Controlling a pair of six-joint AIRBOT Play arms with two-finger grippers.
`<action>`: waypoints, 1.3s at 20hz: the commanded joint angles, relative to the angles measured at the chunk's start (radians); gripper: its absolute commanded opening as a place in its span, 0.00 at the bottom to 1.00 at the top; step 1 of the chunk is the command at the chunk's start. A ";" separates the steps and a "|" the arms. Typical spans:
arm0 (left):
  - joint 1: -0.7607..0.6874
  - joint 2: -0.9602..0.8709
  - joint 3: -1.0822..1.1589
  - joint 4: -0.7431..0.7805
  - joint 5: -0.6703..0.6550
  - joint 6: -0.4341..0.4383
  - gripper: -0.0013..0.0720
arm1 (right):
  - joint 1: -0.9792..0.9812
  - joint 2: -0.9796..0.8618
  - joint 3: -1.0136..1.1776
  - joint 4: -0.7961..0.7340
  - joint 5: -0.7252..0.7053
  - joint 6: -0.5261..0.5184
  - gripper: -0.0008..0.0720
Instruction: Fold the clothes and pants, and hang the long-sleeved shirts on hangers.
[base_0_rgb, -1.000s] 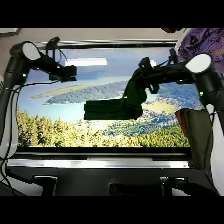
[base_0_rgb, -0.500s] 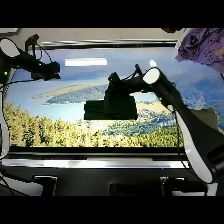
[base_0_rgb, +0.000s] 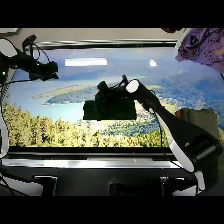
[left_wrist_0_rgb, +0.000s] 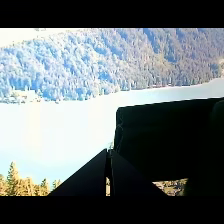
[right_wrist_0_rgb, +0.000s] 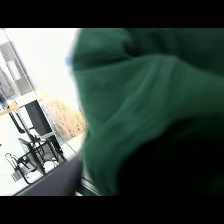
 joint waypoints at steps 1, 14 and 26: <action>0.001 0.000 0.000 0.000 -0.002 -0.023 0.04 | 0.029 -0.019 0.001 0.014 -0.055 -0.055 0.62; 0.001 0.004 0.000 -0.001 -0.019 -0.049 0.04 | -0.421 0.104 0.065 0.097 0.371 -0.461 0.70; 0.001 0.006 0.000 0.000 -0.018 -0.048 0.04 | -0.651 -0.106 -0.175 0.146 0.454 -0.768 0.75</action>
